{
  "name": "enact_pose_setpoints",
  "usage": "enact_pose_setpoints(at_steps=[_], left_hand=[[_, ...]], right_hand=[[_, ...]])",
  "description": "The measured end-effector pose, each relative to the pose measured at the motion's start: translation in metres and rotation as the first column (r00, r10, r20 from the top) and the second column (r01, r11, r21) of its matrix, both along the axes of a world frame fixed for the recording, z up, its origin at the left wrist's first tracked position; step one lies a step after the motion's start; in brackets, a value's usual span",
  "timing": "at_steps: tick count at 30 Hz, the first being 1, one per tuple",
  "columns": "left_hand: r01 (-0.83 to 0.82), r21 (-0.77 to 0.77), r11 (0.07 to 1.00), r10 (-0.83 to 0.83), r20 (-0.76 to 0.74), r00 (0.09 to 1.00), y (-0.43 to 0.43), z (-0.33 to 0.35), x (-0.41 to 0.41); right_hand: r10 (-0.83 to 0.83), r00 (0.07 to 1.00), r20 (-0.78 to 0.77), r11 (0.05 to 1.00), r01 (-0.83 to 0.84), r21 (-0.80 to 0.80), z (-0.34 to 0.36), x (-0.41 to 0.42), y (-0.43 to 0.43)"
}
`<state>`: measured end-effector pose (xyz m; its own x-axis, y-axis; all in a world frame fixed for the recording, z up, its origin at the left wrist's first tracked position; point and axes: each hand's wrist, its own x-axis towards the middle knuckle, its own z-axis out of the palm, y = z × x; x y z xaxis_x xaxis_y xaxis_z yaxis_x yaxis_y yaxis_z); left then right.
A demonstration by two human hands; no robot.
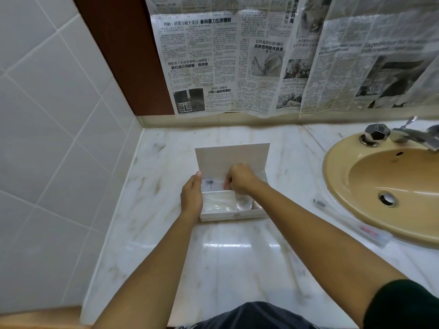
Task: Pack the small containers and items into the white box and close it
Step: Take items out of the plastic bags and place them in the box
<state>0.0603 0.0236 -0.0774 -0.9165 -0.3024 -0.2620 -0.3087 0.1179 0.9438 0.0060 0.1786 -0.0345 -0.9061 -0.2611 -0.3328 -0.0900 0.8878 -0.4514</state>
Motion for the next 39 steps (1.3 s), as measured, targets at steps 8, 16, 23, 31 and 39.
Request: enact_pose_setpoints(at_steps=[8, 16, 23, 31, 39], left_hand=[[0.006, -0.009, 1.0, -0.006, 0.013, 1.0, -0.001, -0.001, 0.0], [-0.006, 0.007, 1.0, 0.006, 0.016, 1.0, 0.002, 0.008, 0.003], [0.02, -0.015, 1.0, -0.021, -0.005, 1.0, 0.0, 0.005, 0.003], [0.01, -0.015, 1.0, -0.01, -0.003, 1.0, 0.003, 0.013, 0.005], [0.011, -0.002, 1.0, -0.01, 0.004, 1.0, 0.003, 0.013, 0.006]], right_hand=[[-0.019, 0.997, 0.074, 0.925, 0.046, -0.376, 0.009, 0.03, 0.034], [-0.374, 0.928, 0.004, 0.699, 0.285, -0.656, 0.034, 0.086, 0.094], [-0.548, 0.814, -0.191, 0.835, 0.547, -0.062, 0.001, 0.113, 0.188], [-0.648, 0.737, -0.193, 0.75, 0.661, 0.006, -0.028, 0.133, 0.213], [-0.663, 0.67, -0.335, 0.747, 0.627, -0.223, 0.021, 0.112, 0.189]])
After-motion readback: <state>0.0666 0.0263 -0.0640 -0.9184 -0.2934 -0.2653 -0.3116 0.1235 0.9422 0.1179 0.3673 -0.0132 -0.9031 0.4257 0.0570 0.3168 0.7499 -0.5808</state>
